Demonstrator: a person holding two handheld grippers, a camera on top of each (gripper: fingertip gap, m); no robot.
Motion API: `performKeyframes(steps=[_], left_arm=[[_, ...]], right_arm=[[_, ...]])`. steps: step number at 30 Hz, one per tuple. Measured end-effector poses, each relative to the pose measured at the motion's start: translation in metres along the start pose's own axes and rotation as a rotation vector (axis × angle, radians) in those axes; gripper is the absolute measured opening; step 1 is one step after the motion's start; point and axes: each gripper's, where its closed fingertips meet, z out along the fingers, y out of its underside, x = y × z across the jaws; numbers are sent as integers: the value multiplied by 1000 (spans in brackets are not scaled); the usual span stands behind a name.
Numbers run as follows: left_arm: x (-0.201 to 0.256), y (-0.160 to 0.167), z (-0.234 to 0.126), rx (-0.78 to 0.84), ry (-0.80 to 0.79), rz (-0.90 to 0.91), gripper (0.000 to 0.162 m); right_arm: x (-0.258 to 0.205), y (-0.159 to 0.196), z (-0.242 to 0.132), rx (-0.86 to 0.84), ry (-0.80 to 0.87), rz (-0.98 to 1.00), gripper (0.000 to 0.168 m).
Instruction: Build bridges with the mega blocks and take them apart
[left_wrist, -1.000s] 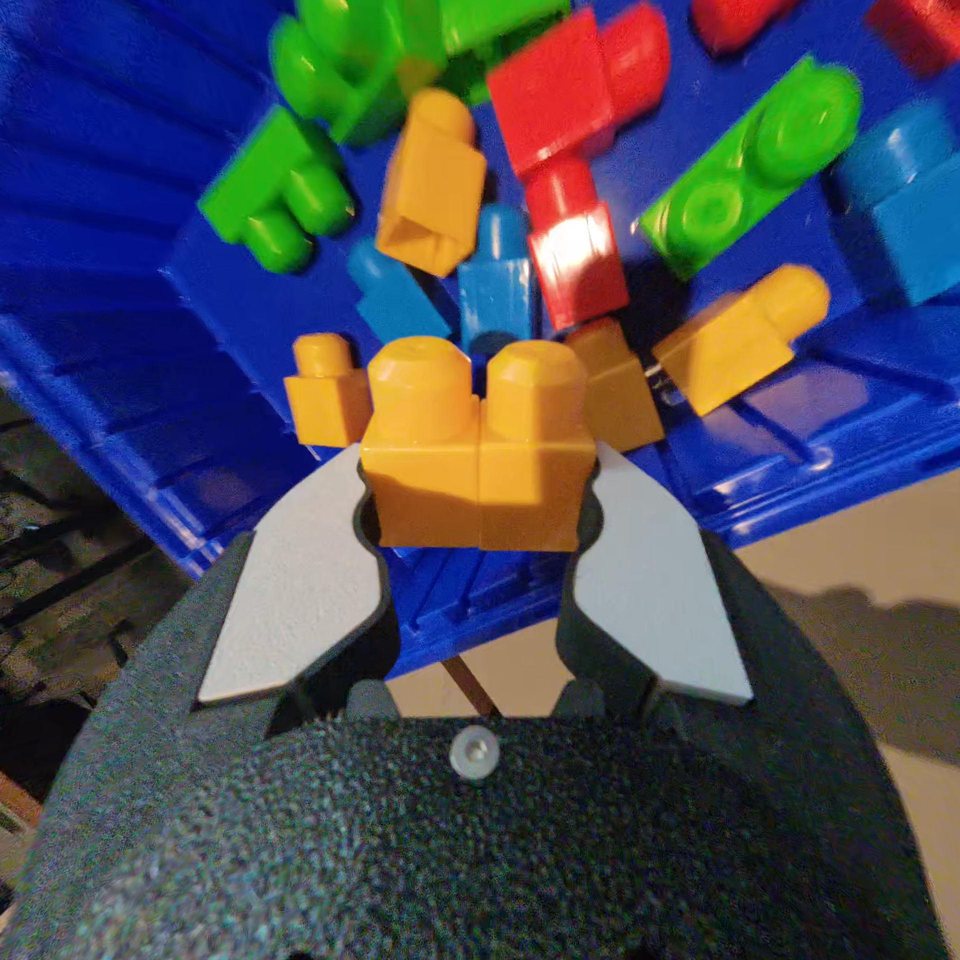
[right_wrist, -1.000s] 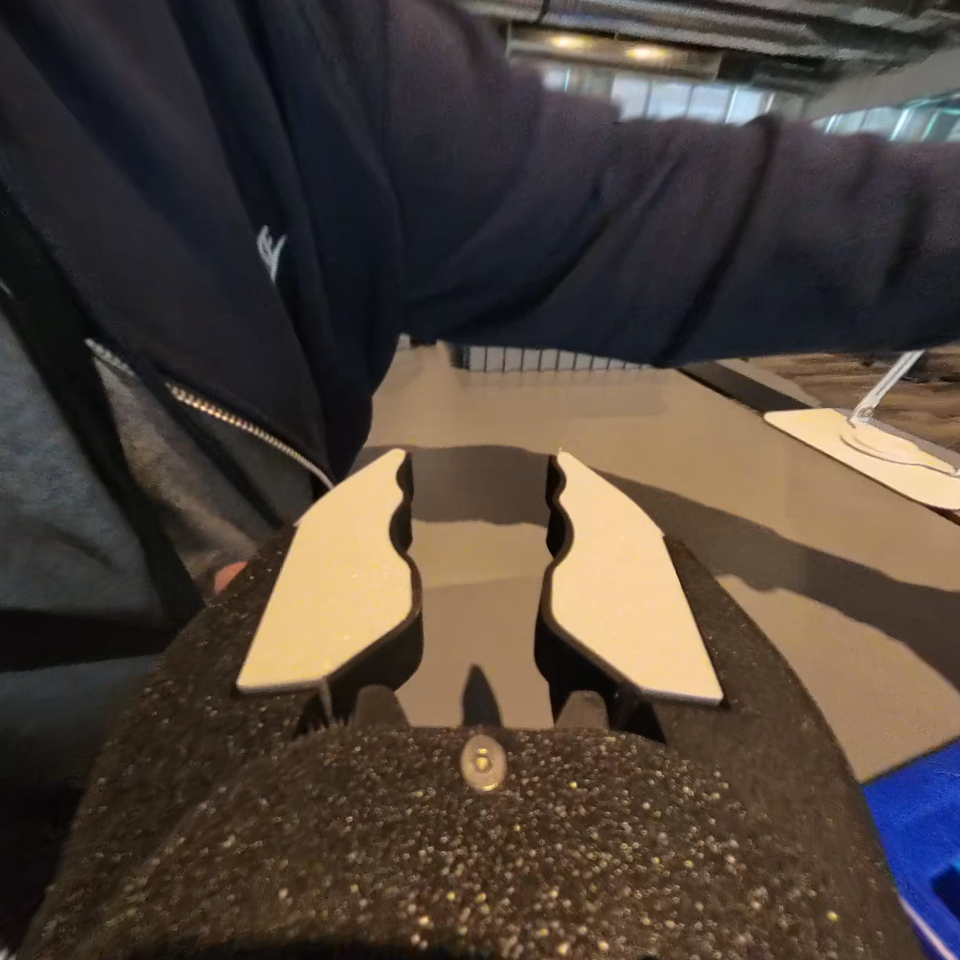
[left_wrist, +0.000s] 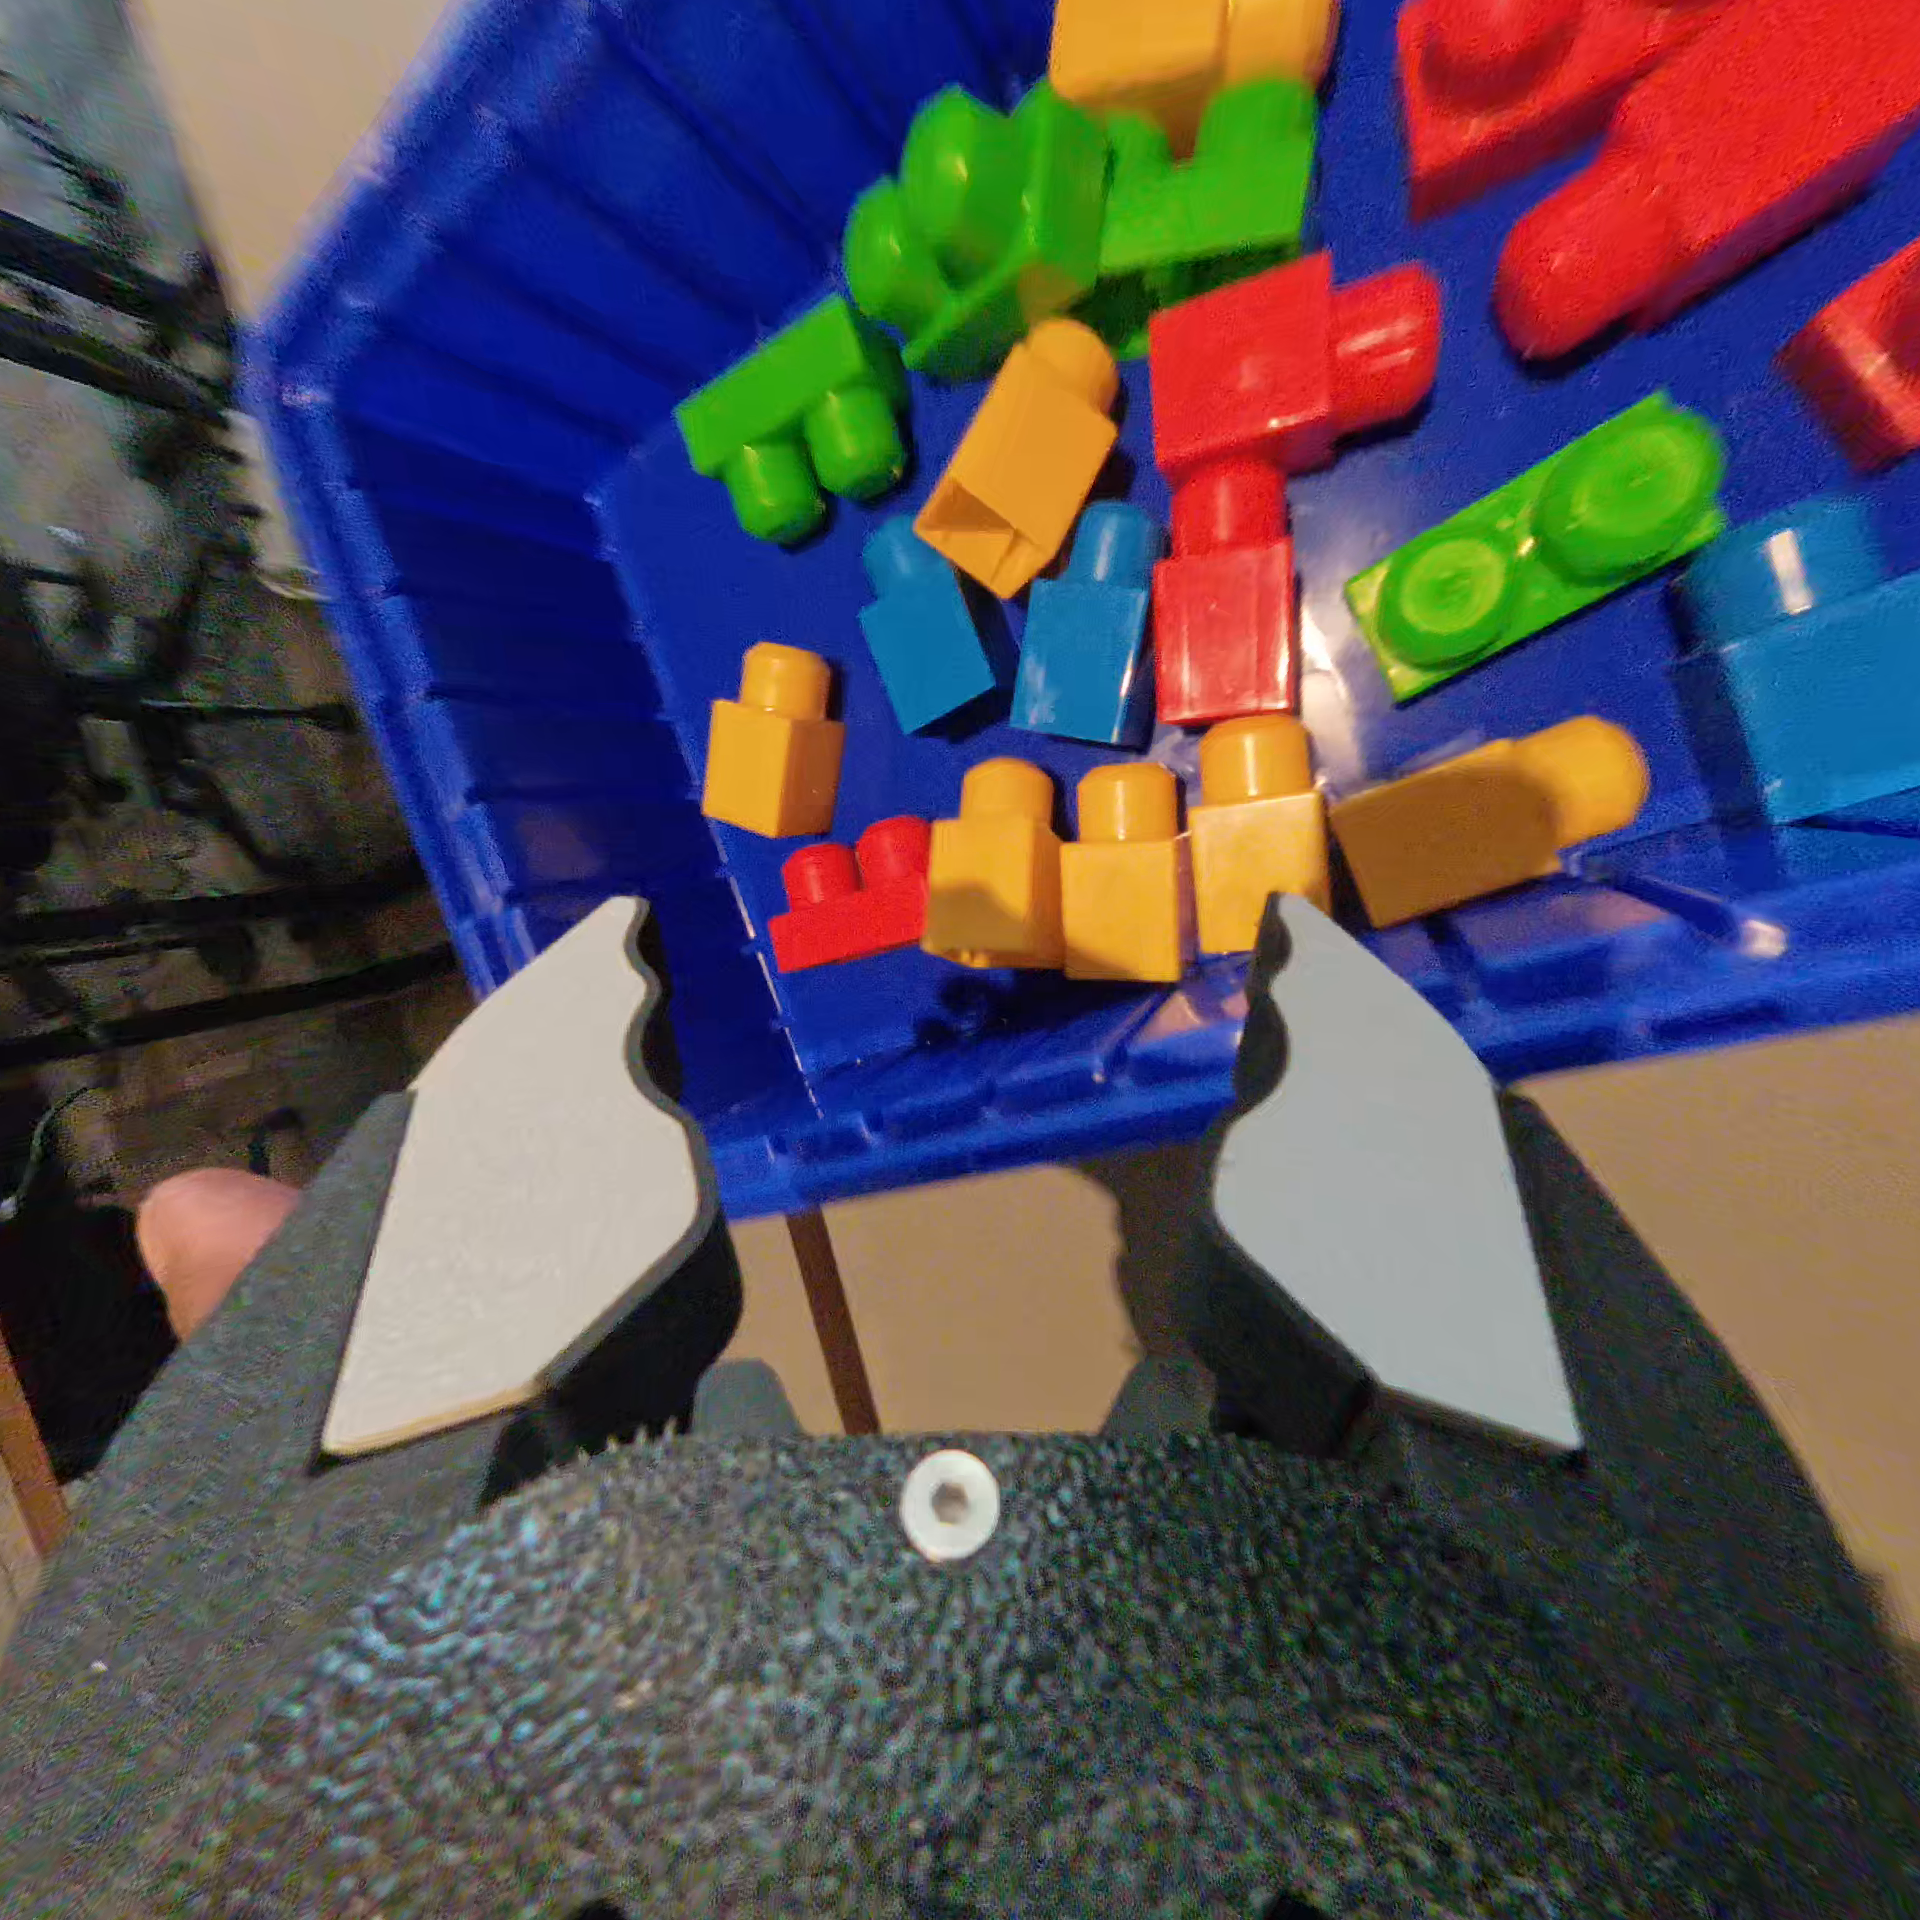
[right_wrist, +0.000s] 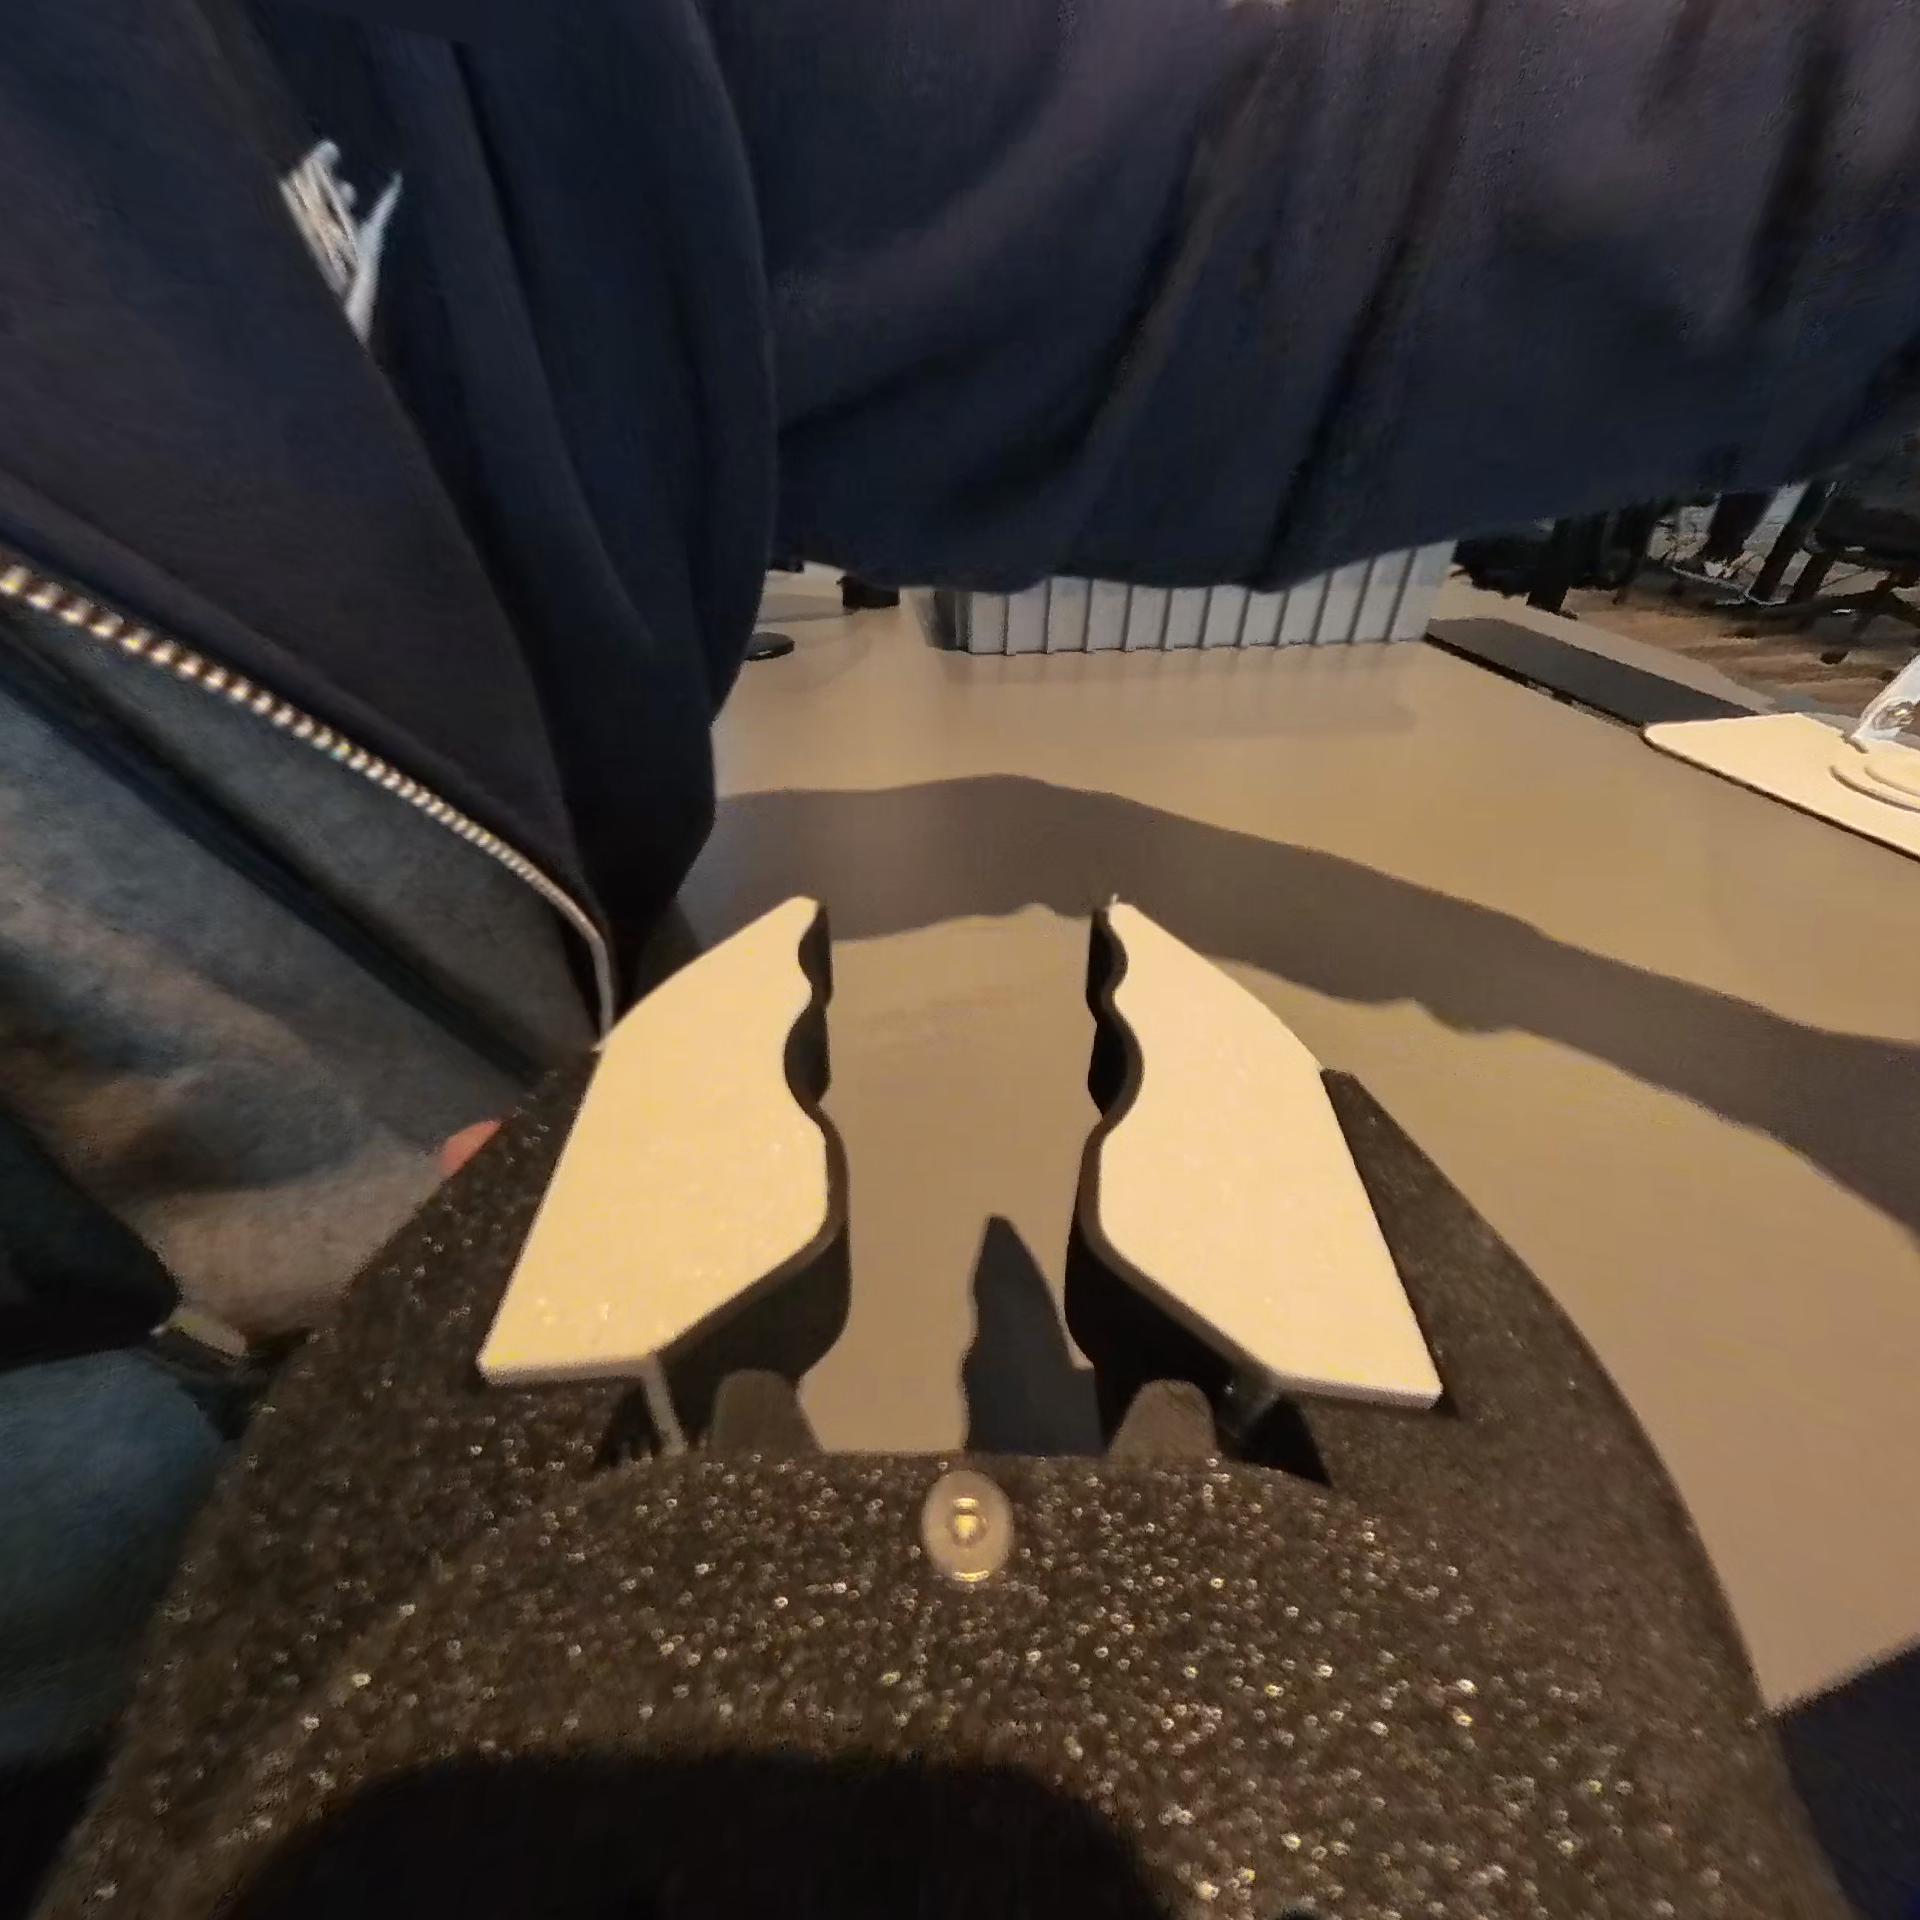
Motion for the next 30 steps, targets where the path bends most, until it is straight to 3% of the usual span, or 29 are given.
performKeyframes(steps=[1,4,7,14,18,24,27,30], left_arm=[[4,3,-16,54,-45,-29,103],[37,32,-66,149,-106,-89,97],[77,97,-119,116,-145,-141,91],[165,333,-274,-254,-266,-376,92],[223,449,-341,-458,-255,-458,91],[302,567,-370,-587,-89,-574,89],[329,595,-358,-595,27,-560,87],[351,602,-343,-565,178,-573,83]], right_arm=[[0,1,0,-5,1,0,48],[-1,4,2,-19,-1,1,48],[-2,8,5,-43,-10,-1,48],[-6,16,13,-85,-64,45,48],[-8,20,23,-122,-119,106,48],[-18,21,61,-182,-257,166,49],[-18,22,90,-228,-306,176,49],[-18,27,120,-297,-339,178,51]])
